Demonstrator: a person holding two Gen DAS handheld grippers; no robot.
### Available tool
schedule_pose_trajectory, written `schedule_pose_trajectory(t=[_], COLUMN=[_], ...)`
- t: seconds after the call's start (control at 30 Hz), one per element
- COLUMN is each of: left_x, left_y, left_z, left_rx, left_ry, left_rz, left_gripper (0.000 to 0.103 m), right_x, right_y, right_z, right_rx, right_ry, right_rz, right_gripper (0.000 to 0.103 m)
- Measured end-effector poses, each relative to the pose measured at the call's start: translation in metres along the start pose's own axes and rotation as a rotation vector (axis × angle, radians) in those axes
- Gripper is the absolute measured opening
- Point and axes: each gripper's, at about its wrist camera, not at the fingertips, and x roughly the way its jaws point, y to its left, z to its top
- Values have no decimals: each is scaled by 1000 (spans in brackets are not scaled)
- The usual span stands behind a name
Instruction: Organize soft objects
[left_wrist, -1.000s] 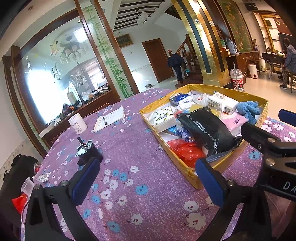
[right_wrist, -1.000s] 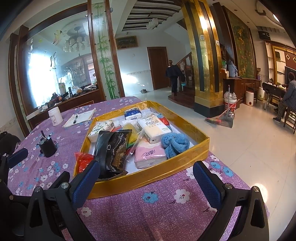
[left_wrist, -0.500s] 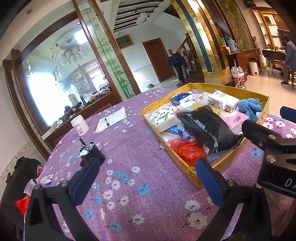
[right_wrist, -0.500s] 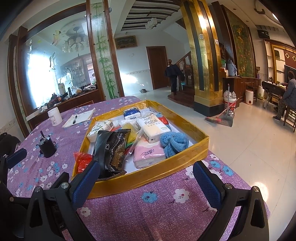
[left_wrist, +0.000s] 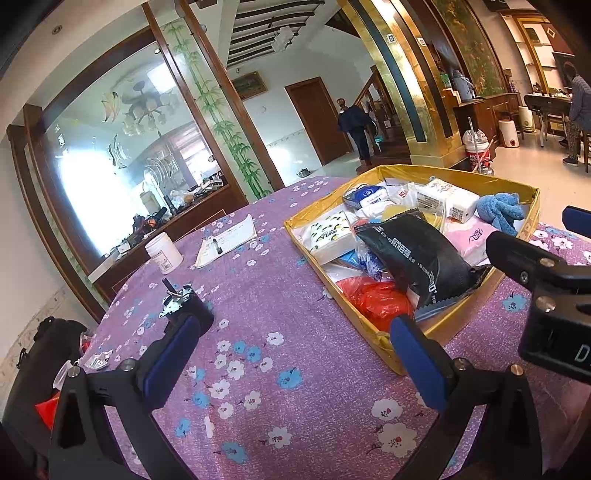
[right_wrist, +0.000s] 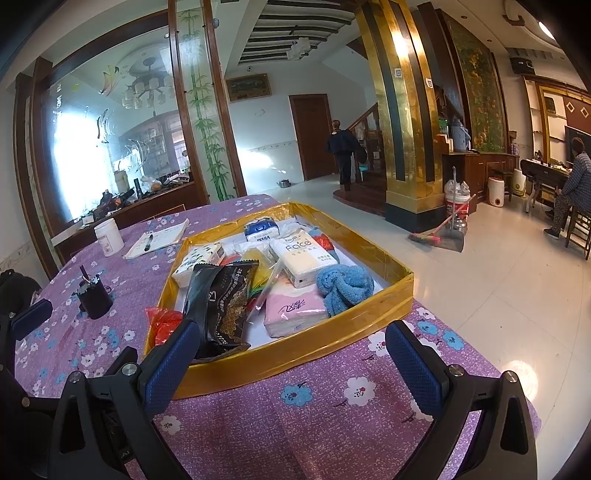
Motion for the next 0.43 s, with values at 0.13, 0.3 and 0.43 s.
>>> schedule_pose_trajectory(t=[0.13,0.3,0.43], left_x=[0,-1,-1], left_y=[0,2,13], left_z=[0,0,0], left_rx=[2,7,-15], left_ry=[-1,-9,-14], left_rz=[1,12,35], left_gripper=[103,103,103], right_x=[0,0,-1], right_y=[0,-2,-2], right_z=[0,0,1], right_rx=[7,5,11], right_ry=[1,-1,-6], right_rz=[-1,1,-1], right_gripper=[102,102,102])
